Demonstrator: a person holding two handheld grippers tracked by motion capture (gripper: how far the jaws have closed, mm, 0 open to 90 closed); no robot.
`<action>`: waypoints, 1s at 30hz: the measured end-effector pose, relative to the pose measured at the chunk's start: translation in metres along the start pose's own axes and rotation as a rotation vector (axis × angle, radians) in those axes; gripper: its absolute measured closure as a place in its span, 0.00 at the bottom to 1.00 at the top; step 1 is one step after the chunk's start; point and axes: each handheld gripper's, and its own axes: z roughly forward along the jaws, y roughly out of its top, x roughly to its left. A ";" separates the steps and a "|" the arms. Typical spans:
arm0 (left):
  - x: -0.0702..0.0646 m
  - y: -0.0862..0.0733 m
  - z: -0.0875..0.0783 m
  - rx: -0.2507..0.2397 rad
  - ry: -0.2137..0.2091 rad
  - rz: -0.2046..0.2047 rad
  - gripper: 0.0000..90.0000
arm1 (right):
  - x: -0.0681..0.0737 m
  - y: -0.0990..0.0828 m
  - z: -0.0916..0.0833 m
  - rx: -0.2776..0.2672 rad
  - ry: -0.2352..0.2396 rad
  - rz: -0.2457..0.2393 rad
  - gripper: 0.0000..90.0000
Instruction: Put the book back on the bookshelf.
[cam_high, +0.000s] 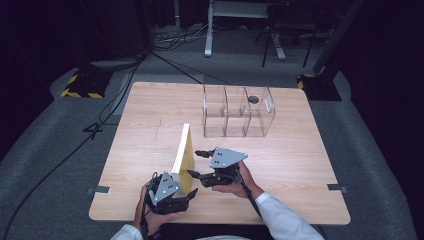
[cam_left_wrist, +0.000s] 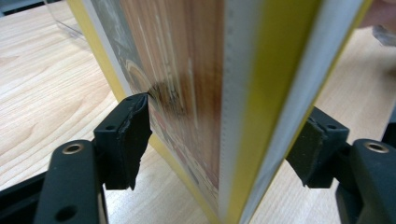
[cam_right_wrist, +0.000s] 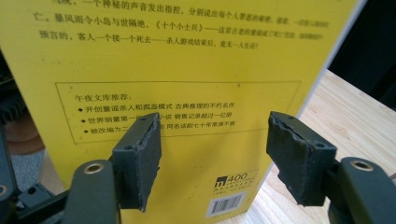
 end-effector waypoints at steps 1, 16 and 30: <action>0.000 0.000 0.000 -0.005 0.004 -0.002 0.31 | 0.000 0.000 0.000 -0.002 0.000 0.009 0.40; 0.010 0.002 -0.009 -0.045 0.048 -0.043 0.79 | 0.000 -0.009 -0.001 0.014 -0.035 0.005 0.41; 0.022 0.004 -0.004 -0.054 -0.219 0.073 0.82 | -0.042 -0.039 -0.046 0.002 0.019 0.079 0.38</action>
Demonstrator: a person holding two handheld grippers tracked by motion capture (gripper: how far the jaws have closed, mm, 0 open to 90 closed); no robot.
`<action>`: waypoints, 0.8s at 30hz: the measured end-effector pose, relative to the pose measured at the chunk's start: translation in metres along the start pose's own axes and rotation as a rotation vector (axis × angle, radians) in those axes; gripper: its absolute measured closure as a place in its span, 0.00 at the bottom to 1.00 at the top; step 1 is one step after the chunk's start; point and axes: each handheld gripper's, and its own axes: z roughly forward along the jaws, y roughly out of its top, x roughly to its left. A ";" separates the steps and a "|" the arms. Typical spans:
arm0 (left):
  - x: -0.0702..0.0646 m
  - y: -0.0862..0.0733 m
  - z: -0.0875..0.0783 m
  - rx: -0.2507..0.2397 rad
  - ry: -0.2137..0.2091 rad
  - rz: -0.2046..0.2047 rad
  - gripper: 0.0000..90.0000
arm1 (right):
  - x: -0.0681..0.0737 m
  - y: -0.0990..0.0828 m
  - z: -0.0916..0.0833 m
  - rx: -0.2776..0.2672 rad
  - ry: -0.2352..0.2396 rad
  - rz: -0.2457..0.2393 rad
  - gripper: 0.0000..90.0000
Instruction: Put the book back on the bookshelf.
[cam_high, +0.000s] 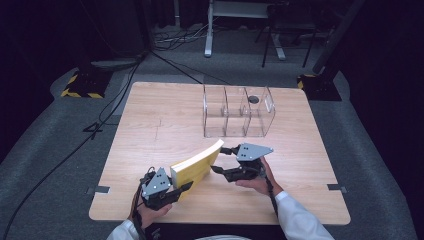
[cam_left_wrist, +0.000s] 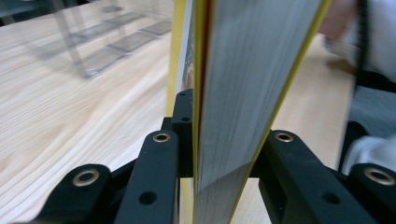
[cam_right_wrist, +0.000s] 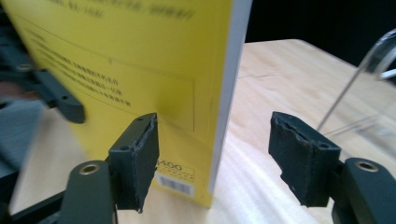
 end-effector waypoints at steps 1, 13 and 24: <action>0.000 0.001 0.002 0.001 -0.022 0.008 0.81 | -0.002 -0.001 -0.003 0.003 0.027 -0.005 0.37; 0.010 0.021 0.035 -0.001 -0.154 0.062 0.83 | -0.019 -0.020 -0.026 -0.007 0.218 -0.020 0.52; 0.031 0.024 0.045 0.004 -0.145 0.052 0.69 | -0.017 -0.027 -0.044 -0.019 0.222 -0.055 0.81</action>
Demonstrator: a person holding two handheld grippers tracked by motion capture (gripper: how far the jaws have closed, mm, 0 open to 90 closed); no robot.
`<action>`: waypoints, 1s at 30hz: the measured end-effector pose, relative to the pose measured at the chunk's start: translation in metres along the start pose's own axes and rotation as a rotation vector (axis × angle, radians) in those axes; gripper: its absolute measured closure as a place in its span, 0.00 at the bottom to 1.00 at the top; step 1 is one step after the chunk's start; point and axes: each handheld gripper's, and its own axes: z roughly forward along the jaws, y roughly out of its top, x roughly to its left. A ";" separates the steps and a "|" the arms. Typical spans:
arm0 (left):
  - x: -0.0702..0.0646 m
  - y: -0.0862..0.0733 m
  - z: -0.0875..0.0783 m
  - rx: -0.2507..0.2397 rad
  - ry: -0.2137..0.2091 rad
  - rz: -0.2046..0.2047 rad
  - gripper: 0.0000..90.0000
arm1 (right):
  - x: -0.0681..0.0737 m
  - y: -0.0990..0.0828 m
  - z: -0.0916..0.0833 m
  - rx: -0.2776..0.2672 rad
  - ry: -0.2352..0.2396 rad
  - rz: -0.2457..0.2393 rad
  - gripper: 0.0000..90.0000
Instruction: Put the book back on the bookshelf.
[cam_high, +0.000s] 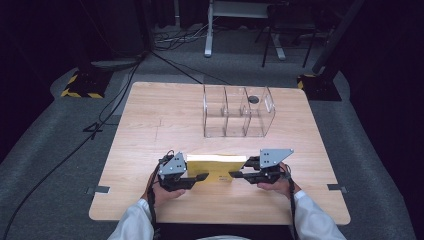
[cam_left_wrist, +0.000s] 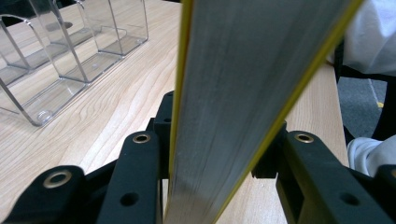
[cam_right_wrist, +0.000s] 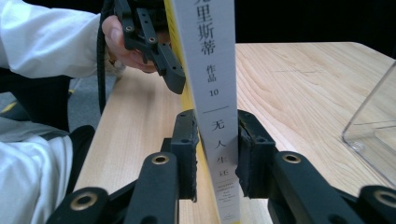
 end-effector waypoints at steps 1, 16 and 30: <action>0.001 0.000 0.000 0.002 0.008 0.003 0.69 | 0.000 0.000 0.000 0.000 0.000 0.000 0.81; 0.012 -0.013 -0.031 -0.041 0.032 -0.044 0.74 | 0.003 -0.002 0.003 -0.027 -0.027 0.035 0.82; 0.014 0.000 -0.006 -0.033 -0.014 -0.029 0.73 | 0.003 -0.002 0.012 0.012 -0.047 0.035 0.81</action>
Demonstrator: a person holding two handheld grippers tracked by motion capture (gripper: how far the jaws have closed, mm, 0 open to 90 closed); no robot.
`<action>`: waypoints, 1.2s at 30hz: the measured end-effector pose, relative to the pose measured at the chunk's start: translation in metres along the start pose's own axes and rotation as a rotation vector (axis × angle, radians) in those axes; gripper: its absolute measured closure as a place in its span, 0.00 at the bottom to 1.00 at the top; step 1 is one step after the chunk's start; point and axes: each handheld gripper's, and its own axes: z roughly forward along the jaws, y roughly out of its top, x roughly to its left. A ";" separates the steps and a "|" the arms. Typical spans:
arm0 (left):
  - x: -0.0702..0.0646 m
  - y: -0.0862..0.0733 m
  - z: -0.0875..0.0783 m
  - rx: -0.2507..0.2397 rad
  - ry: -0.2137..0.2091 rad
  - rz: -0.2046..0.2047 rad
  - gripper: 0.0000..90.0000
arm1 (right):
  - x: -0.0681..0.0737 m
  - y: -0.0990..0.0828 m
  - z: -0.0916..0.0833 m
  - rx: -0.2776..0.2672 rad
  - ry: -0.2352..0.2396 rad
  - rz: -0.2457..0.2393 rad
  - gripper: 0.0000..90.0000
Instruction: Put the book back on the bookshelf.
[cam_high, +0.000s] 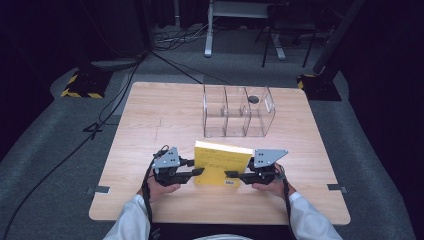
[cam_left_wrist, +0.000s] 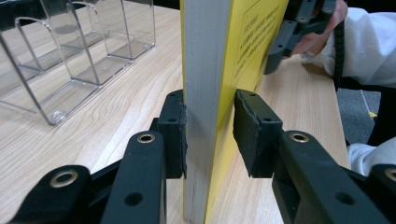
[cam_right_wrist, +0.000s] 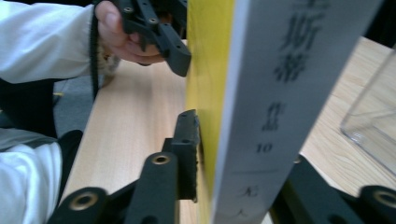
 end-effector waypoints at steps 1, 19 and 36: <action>-0.001 0.001 0.003 0.002 0.002 0.002 0.73 | 0.000 0.000 -0.001 -0.001 -0.005 0.000 0.81; -0.008 0.005 0.014 0.060 0.099 0.011 0.62 | 0.016 -0.007 -0.020 0.002 -0.120 -0.006 0.85; -0.008 -0.041 -0.027 0.323 0.388 -0.150 0.24 | -0.003 -0.020 -0.051 -0.007 -0.282 0.086 0.85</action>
